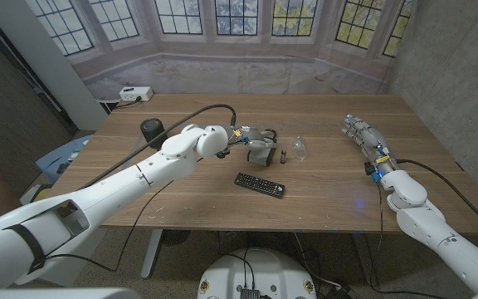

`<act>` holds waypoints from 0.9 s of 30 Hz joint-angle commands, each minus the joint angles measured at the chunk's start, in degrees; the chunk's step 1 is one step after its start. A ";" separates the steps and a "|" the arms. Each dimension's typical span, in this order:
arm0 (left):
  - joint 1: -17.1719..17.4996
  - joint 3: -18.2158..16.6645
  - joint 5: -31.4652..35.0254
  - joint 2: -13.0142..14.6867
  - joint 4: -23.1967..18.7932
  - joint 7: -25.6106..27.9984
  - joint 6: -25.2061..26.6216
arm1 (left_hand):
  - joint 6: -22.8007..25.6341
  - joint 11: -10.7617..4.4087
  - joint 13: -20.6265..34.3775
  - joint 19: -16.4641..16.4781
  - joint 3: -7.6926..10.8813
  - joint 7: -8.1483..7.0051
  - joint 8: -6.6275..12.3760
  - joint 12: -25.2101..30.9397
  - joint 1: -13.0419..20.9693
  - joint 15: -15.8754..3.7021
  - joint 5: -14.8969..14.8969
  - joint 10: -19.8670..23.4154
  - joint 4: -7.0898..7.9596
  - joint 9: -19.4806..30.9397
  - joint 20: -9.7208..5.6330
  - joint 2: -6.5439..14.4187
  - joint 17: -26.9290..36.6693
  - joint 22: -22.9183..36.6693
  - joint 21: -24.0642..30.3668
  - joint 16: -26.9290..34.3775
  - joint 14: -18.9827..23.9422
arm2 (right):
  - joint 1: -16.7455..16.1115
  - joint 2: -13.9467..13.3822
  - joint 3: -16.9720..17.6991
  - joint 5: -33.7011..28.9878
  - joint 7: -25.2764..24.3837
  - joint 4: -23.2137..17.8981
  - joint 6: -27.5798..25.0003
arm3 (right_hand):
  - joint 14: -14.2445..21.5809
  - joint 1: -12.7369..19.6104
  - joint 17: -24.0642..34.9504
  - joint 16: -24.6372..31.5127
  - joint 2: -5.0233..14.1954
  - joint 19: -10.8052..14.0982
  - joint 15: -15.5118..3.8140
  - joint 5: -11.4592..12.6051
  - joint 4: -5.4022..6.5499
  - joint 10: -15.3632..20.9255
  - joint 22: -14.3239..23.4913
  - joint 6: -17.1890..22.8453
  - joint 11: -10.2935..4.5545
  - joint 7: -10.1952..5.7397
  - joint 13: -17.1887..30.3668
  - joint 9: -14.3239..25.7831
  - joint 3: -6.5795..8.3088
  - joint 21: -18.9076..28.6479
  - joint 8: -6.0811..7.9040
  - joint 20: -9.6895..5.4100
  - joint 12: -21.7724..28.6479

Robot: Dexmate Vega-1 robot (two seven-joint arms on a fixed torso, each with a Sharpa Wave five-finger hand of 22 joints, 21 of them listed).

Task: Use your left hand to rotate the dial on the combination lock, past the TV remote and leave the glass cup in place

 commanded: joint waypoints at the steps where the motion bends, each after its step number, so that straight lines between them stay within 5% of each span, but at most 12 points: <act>1: -0.11 -0.47 1.14 0.00 -0.69 0.78 -0.82 | -0.17 0.02 -0.04 0.01 0.31 -0.50 0.52 -0.16 0.44 0.00 0.30 0.66 -0.02 0.14 0.17 0.06 0.14 -0.05 -0.02 -0.14 0.41 | 0.62 0.19 -0.24 -0.17 0.27 0.43 0.15 | 0.11 0.42 0.24 0.51 -0.04 0.45 -1.14 0.21 0.11 0.29 0.18 0.68 0.05 -0.07 0.16 0.11 0.04 0.31 0.17 -0.88 0.19; 27: -1.06 -0.12 1.15 -1.65 1.73 1.43 -1.40 | -0.07 -0.07 -0.04 0.20 0.62 -0.60 0.47 -0.18 0.78 0.00 0.30 0.67 -0.32 0.13 0.16 -0.06 0.11 -0.08 -0.04 -0.15 0.61 | 1.44 0.74 -0.36 0.71 1.56 2.32 0.67 | 0.13 0.44 0.26 0.53 -0.02 0.46 -1.06 0.19 0.15 0.29 0.18 0.65 -0.29 -0.08 0.17 0.11 0.05 0.30 0.15 -0.83 0.18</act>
